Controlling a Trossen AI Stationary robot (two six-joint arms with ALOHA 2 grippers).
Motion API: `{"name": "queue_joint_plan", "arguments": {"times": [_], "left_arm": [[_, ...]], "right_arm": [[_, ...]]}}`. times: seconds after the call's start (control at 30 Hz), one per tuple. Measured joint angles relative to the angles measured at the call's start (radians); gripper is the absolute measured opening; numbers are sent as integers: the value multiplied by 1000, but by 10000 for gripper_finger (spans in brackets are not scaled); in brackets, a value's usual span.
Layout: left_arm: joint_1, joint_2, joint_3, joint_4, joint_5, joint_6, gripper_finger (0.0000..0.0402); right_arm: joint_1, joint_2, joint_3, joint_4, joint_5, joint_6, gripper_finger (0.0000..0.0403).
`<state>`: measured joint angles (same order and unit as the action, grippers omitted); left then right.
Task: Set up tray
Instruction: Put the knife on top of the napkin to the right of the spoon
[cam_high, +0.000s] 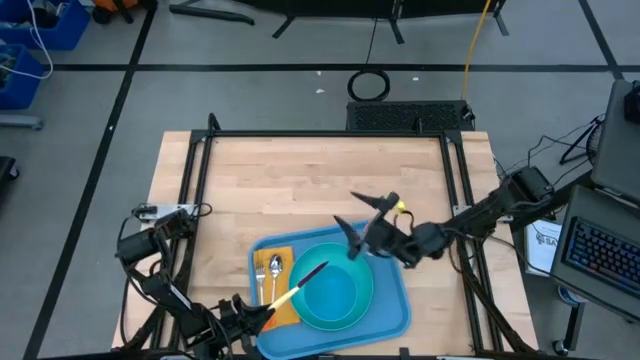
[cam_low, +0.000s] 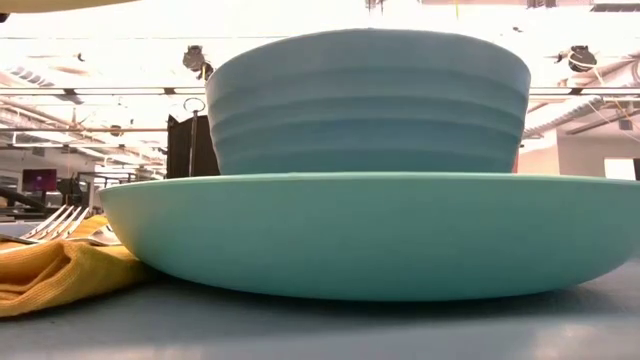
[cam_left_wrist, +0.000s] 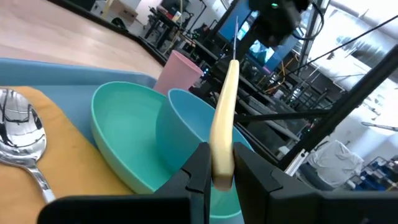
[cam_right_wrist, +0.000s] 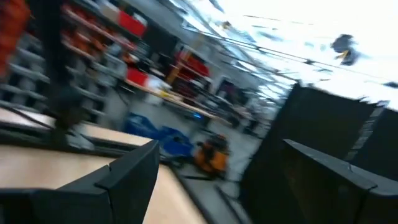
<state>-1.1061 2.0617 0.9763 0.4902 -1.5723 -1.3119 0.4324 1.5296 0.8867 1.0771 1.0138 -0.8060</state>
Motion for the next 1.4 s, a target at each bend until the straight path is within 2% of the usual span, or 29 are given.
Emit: {"name": "queue_joint_plan", "arguments": {"times": [0.13,0.33,0.47,0.63,0.8,0.97,1.23,1.4], "left_arm": [[0,0,0,-14,0,1,48],[0,0,0,-10,0,0,48],[0,0,0,-10,0,1,48],[0,0,1,-9,0,9,48],[0,0,21,-15,0,42,48],[0,-1,45,-17,1,102,48],[0,-1,49,-18,1,118,48],[0,-1,49,-18,1,118,48]], "right_arm": [[79,-53,0,-89,-29,159,320],[171,-113,0,-246,-198,576,320],[201,-115,-5,-332,-261,783,310],[210,-108,-69,-300,-307,986,272],[175,-108,-134,-264,-414,1193,247],[152,-108,-159,-258,-490,1278,249],[116,-82,-163,-318,-497,1360,253],[75,-27,-163,-261,-574,1382,253]]}}
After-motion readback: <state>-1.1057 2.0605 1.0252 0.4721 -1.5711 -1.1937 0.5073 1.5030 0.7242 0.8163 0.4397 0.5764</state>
